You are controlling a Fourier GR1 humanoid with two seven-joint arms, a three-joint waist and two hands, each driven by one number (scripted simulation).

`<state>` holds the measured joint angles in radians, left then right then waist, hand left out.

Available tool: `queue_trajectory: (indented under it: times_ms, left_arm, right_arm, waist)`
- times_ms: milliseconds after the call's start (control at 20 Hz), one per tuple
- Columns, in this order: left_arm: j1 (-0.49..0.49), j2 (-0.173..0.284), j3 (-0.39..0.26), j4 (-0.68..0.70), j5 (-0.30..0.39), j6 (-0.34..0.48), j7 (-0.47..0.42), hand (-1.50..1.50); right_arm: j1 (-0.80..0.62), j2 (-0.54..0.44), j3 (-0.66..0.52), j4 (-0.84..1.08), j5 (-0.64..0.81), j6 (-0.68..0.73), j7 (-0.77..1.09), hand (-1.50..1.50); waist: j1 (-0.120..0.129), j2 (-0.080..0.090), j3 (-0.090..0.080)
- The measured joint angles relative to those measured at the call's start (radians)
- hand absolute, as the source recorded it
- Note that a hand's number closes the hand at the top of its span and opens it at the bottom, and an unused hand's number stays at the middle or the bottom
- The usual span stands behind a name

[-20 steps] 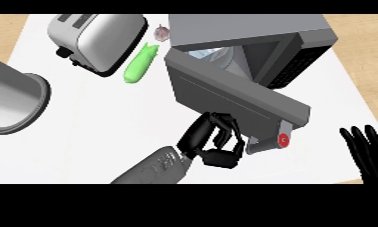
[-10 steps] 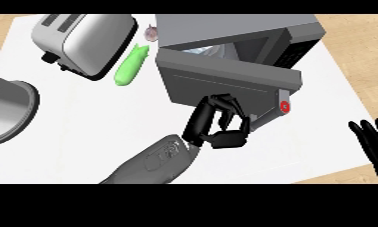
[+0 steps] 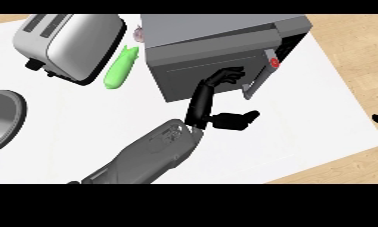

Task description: Pick up the milk, place it into the microwave and close the microwave

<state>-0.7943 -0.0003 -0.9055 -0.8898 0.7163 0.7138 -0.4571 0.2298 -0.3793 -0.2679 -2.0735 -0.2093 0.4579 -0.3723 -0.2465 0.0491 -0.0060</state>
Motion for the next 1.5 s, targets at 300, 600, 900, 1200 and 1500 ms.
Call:
queue_trajectory:
  times_ms: [300, 600, 900, 1200, 1500]
  left_arm:
    - [-0.012, 0.0, 0.017, -0.013, 0.084, 0.049, -0.025, -1.5]
    - [-0.019, 0.0, 0.012, -0.021, 0.145, 0.067, -0.063, -1.5]
    - [-0.031, 0.0, 0.006, -0.014, 0.194, 0.063, -0.107, -1.5]
    - [-0.041, 0.0, -0.004, -0.002, 0.229, 0.058, -0.143, -1.5]
    - [-0.051, 0.0, -0.016, -0.001, 0.255, 0.05, -0.171, -1.5]
  right_arm:
    - [-0.074, -0.071, -0.072, -0.019, 0.084, -0.037, -0.01, 1.5]
    - [-0.131, -0.108, -0.099, -0.005, 0.114, -0.055, -0.005, 1.5]
    - [-0.176, -0.134, -0.107, 0.023, 0.125, -0.059, -0.002, 1.5]
    - [-0.219, -0.151, -0.109, 0.048, 0.126, -0.061, 0.008, 1.5]
    - [-0.238, -0.073, -0.054, 0.118, -0.01, -0.038, 0.031, -1.5]
  waist:
    - [-0.012, 0.01, 0.0]
    - [-0.013, 0.021, 0.001]
    - [-0.013, 0.029, 0.002]
    - [-0.014, 0.033, 0.003]
    - [-0.006, 0.041, 0.008]
